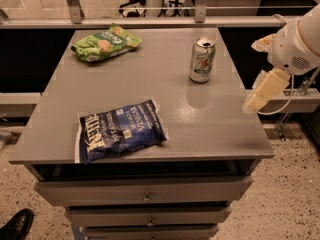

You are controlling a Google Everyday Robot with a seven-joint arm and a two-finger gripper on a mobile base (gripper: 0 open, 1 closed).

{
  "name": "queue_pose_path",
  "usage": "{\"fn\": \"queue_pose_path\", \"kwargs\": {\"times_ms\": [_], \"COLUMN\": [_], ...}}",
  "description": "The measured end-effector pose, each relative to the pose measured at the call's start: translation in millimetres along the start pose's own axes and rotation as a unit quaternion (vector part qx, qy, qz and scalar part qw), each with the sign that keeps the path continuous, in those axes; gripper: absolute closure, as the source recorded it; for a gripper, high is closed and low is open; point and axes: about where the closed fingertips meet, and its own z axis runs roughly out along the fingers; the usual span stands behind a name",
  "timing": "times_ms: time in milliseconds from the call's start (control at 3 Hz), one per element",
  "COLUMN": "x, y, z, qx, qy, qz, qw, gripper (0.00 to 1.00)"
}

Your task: Move 7up can near green rice chip bag

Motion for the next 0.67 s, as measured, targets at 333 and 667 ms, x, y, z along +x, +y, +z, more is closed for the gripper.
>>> {"fn": "queue_pose_path", "kwargs": {"times_ms": [333,667], "x": [-5.8,-15.7], "y": [-50.7,-78.9], "z": [38.8,64.8], "qx": [0.027,0.038], "qy": [-0.083,-0.146], "qz": [0.039,0.076], "qw": [0.9954,0.9856], "gripper": [0.00,0.00]}}
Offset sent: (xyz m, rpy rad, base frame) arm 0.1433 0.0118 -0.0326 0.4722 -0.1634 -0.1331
